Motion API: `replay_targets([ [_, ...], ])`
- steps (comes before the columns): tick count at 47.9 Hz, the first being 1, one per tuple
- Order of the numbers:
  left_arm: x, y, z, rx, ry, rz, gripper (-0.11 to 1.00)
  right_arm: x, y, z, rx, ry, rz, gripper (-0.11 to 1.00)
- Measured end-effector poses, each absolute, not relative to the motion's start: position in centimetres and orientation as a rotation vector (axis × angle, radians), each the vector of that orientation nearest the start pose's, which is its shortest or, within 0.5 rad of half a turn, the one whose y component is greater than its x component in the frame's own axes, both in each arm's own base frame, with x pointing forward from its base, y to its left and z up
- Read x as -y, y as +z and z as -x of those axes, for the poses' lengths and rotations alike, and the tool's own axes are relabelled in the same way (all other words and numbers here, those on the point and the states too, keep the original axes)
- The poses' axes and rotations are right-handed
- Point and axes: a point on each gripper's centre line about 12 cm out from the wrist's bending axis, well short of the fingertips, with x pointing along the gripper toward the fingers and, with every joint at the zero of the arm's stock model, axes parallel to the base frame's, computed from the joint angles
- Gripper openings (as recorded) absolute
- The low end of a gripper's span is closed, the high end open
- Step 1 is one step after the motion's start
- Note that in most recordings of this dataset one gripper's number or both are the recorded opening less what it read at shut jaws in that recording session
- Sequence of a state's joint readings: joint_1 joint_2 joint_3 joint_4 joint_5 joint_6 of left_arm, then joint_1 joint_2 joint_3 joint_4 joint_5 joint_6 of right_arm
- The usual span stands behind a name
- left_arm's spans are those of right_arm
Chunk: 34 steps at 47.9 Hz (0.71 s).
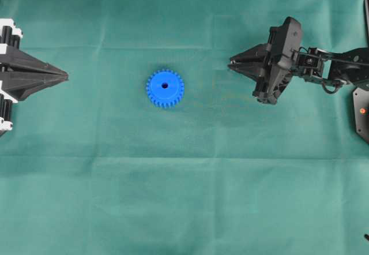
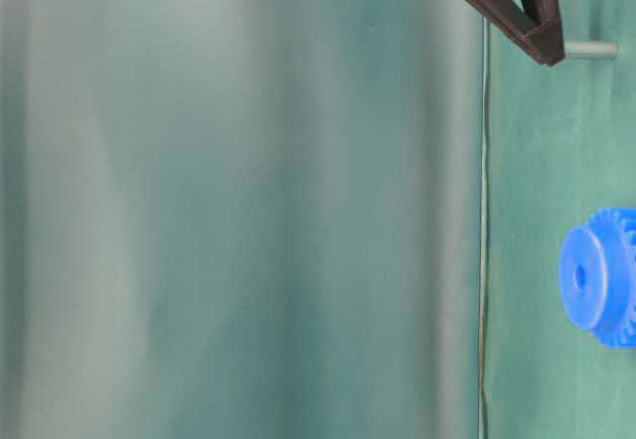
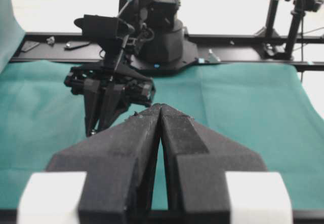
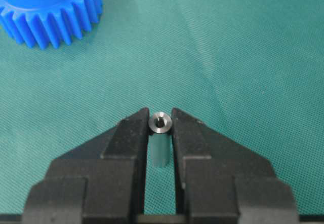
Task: Insert the shaft placed at a random location into the center hole of the medium gear at another random location.
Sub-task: 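Lift the shaft with the right gripper and carry it left toward the gear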
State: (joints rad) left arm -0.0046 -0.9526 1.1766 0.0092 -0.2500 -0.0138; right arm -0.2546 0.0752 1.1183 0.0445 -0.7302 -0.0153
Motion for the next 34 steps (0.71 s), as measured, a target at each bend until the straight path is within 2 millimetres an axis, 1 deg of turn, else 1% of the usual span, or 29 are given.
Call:
replay_targets([
  [10, 0.1, 28.5, -20.1, 0.020, -0.007, 0.005, 0.00, 7.9, 9.1, -28.8, -0.457, -0.283, -0.069, 0.13],
  [13, 0.1, 28.5, -20.0, 0.018, -0.007, 0.005, 0.00, 7.9, 9.5, -28.9, -0.450, -0.283, -0.071, 0.14],
  [19, 0.1, 28.5, -20.1, 0.018, -0.005, 0.005, 0.00, 7.9, 11.1, -29.2, -0.442, -0.281, -0.072, 0.14],
  [25, 0.1, 28.5, -20.1, 0.018, -0.005, 0.005, 0.00, 7.9, 13.2, -29.3, -0.439, -0.279, -0.074, 0.13],
  [29, 0.1, 28.5, -20.1, 0.018, -0.007, 0.005, 0.00, 7.9, 14.7, -29.3, -0.430, -0.275, -0.074, 0.14],
  [34, 0.1, 28.4, -20.1, 0.011, -0.005, 0.005, 0.00, 7.8, 15.9, -29.1, -0.422, -0.274, -0.075, 0.14],
])
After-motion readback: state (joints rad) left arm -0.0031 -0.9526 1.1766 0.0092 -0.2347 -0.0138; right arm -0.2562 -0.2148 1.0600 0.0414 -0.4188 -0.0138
